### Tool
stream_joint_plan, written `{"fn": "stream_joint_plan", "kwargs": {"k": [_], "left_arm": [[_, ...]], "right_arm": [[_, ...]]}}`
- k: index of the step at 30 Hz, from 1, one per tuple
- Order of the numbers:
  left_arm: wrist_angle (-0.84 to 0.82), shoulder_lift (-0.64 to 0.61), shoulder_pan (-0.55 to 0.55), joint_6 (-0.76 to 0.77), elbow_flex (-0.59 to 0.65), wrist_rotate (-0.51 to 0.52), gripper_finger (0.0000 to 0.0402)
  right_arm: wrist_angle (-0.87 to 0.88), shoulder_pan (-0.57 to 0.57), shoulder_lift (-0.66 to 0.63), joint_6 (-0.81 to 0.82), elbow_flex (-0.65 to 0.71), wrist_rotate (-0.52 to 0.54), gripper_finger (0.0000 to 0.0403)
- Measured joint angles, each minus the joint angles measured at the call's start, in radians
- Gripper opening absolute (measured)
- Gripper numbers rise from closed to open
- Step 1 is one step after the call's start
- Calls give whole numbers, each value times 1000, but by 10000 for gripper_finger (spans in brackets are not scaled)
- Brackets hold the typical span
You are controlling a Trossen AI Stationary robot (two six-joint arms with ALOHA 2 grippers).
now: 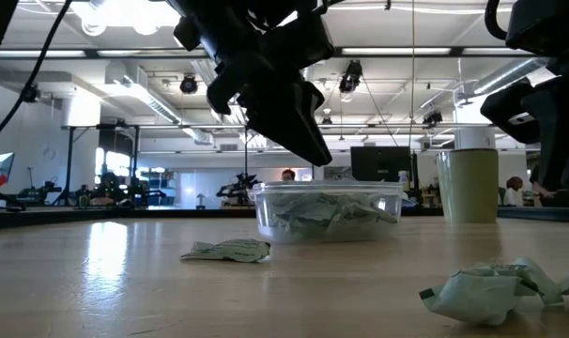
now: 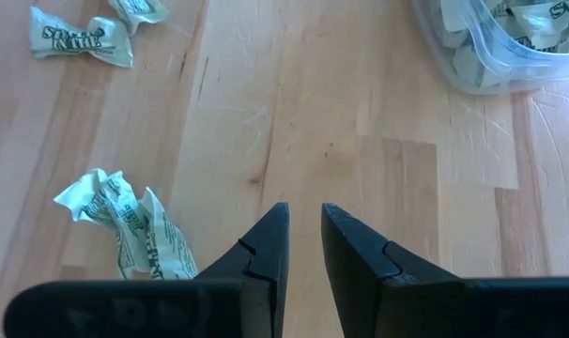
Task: Pick and place items into bin
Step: Put the Stevia packet into the transparent bin
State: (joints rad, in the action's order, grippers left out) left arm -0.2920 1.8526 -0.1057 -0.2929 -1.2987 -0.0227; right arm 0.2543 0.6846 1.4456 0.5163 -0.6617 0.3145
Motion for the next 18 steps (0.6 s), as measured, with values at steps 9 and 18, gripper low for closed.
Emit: {"fn": "stream_joint_plan", "kwargs": {"k": [9,18], "left_arm": [[-12,-2,0,26,1,-2,188],[-170,-65,-22,125,2,-3,206]], "right_arm": [[-3,0,0,0,2,1,57],[-12,0,0,4,4,-52,57]]}}
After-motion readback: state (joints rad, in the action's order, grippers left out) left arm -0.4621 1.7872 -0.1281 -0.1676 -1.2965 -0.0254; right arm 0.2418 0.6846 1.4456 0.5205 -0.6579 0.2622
